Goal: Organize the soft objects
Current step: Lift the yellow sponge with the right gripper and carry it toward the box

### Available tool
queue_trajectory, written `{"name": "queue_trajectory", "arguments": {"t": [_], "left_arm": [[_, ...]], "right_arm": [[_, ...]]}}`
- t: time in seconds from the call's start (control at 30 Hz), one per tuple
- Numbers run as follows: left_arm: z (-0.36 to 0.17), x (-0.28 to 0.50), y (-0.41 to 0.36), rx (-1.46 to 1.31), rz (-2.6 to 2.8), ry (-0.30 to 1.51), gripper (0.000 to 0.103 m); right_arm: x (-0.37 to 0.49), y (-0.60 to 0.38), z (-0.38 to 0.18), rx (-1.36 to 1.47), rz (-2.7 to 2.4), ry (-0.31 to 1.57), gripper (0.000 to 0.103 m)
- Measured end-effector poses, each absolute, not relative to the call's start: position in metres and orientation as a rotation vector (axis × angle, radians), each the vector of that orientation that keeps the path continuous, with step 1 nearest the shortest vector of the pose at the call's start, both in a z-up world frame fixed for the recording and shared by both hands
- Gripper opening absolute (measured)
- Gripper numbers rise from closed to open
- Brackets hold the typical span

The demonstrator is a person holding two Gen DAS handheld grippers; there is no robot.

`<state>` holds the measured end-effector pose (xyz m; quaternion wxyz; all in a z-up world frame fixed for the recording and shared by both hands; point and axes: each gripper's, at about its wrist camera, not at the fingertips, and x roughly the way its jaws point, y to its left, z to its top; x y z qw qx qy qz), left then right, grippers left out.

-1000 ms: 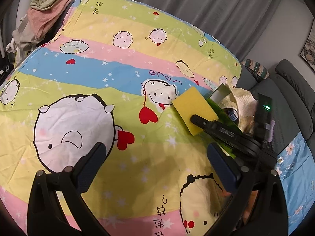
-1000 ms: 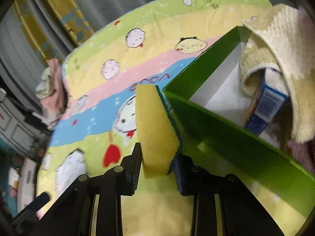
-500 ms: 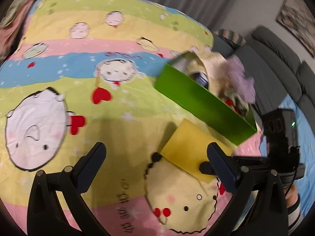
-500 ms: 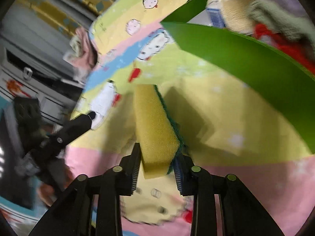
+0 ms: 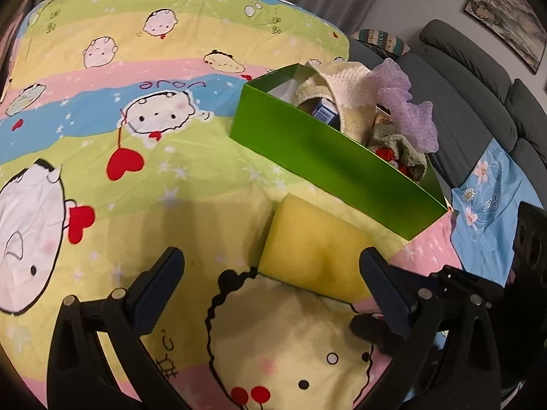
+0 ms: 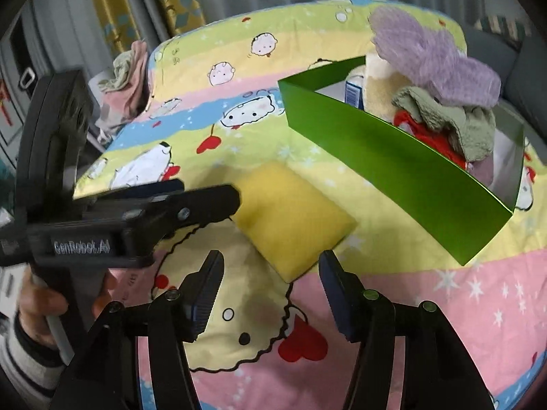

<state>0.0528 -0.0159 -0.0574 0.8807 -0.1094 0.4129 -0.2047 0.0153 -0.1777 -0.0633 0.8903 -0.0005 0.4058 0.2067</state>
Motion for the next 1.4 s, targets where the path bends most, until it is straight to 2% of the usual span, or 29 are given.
{"name": "queue_trajectory", "arguments": {"t": [0.3,0.43,0.67,0.73,0.8,0.83,1.07,1.4], "left_arm": [[-0.064,0.069,-0.017,-0.218,-0.455,0.858,0.1],[-0.067,0.068,-0.03,-0.169,-0.497,0.857,0.09],[-0.081,0.072,-0.035,-0.189,-0.519,0.893,0.079],[-0.081,0.072,-0.034,-0.193,-0.522,0.893,0.066],[-0.082,0.071,-0.036,-0.201,-0.538,0.895,0.061],[-0.081,0.071,-0.037,-0.2,-0.54,0.893,0.058],[-0.082,0.068,-0.038,-0.197,-0.556,0.892,0.056],[-0.064,0.054,-0.044,-0.146,-0.541,0.829,0.056]], "right_arm": [[0.022,-0.162,-0.076,-0.077,0.37,0.826,0.059],[0.021,-0.162,-0.078,-0.098,0.348,0.813,0.059],[0.026,-0.168,-0.085,-0.058,0.352,0.835,0.059],[0.027,-0.166,-0.087,-0.054,0.38,0.835,0.051],[0.029,-0.166,-0.088,-0.041,0.384,0.836,0.048],[0.03,-0.167,-0.089,-0.038,0.378,0.835,0.043],[0.03,-0.168,-0.09,-0.044,0.382,0.83,0.037],[0.019,-0.176,-0.079,-0.013,0.404,0.781,0.036]]}}
